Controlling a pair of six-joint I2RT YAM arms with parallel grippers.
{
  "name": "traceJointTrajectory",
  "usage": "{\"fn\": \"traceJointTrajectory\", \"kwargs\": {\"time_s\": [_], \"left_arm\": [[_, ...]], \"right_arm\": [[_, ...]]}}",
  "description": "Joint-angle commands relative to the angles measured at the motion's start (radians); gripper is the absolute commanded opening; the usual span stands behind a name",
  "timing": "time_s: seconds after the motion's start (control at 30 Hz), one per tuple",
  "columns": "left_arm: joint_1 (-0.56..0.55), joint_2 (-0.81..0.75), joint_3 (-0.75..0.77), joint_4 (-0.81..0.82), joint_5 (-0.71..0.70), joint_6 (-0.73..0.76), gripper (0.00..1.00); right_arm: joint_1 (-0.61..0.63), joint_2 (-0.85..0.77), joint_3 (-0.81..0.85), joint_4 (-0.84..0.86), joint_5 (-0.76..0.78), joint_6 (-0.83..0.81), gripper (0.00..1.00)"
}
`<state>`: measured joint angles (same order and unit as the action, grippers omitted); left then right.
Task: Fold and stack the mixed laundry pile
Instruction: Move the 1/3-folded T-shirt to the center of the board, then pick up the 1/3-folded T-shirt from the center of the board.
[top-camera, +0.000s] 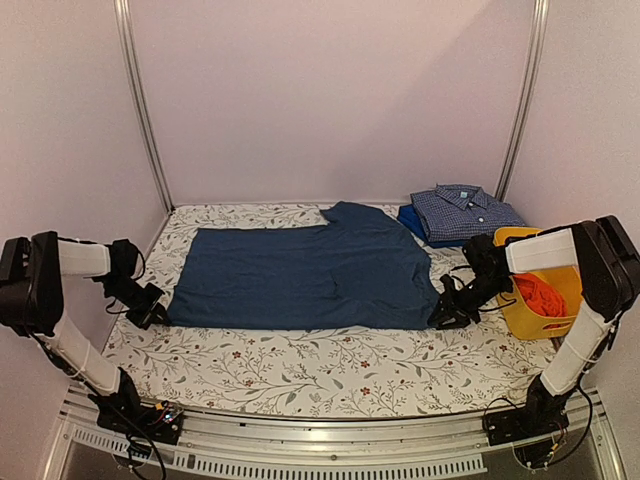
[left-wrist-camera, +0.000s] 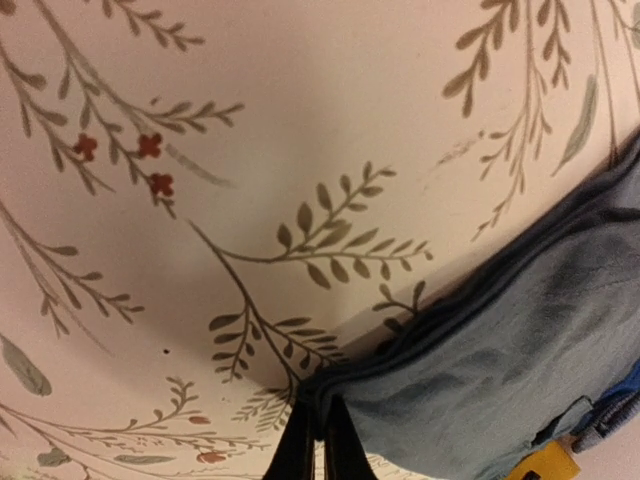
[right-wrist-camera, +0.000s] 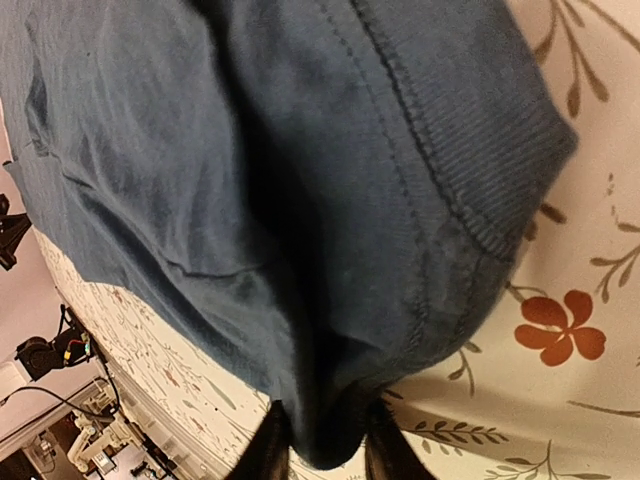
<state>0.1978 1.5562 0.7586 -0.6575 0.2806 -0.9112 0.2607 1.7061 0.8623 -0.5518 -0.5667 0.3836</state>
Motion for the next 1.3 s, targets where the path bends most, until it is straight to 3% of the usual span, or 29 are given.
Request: {"fn": "traceJointTrajectory", "kwargs": {"time_s": [0.0,0.1,0.6,0.83,0.87,0.9,0.97,1.07,1.13,1.27], "left_arm": [[0.003,0.031,-0.031,0.024,-0.010,-0.011,0.00],[0.005,0.002,-0.026,-0.022,-0.021,-0.011,0.00],[0.051,-0.343,-0.127,-0.350,-0.082,-0.064,0.00],[0.057,-0.399,-0.158,-0.401,-0.031,-0.095,0.00],[0.057,-0.407,-0.162,-0.401,-0.023,-0.100,0.03],[0.057,-0.413,-0.163,-0.400,-0.010,-0.103,0.11],[0.058,-0.425,-0.157,-0.401,0.017,-0.106,0.33],[0.064,-0.450,-0.103,-0.409,0.009,-0.108,0.67],[0.071,-0.464,-0.049,-0.379,0.013,-0.080,0.97],[0.070,-0.429,0.091,-0.275,0.035,0.036,1.00]], "right_arm": [[-0.001,0.036,-0.021,-0.004,0.042,-0.011,0.14],[0.000,0.007,-0.022,-0.029,0.048,-0.015,0.00],[0.043,-0.299,-0.213,-0.185,0.006,0.044,0.00],[0.096,-0.361,-0.276,-0.181,-0.033,0.094,0.00],[0.097,-0.360,-0.271,-0.186,-0.034,0.096,0.02],[0.097,-0.361,-0.262,-0.195,-0.031,0.097,0.12],[0.097,-0.366,-0.229,-0.226,-0.017,0.094,0.35],[0.097,-0.388,-0.157,-0.285,0.014,0.088,0.49],[0.094,-0.401,-0.096,-0.316,0.039,0.077,0.59],[0.059,-0.381,0.039,-0.315,0.064,0.025,0.71]]}}
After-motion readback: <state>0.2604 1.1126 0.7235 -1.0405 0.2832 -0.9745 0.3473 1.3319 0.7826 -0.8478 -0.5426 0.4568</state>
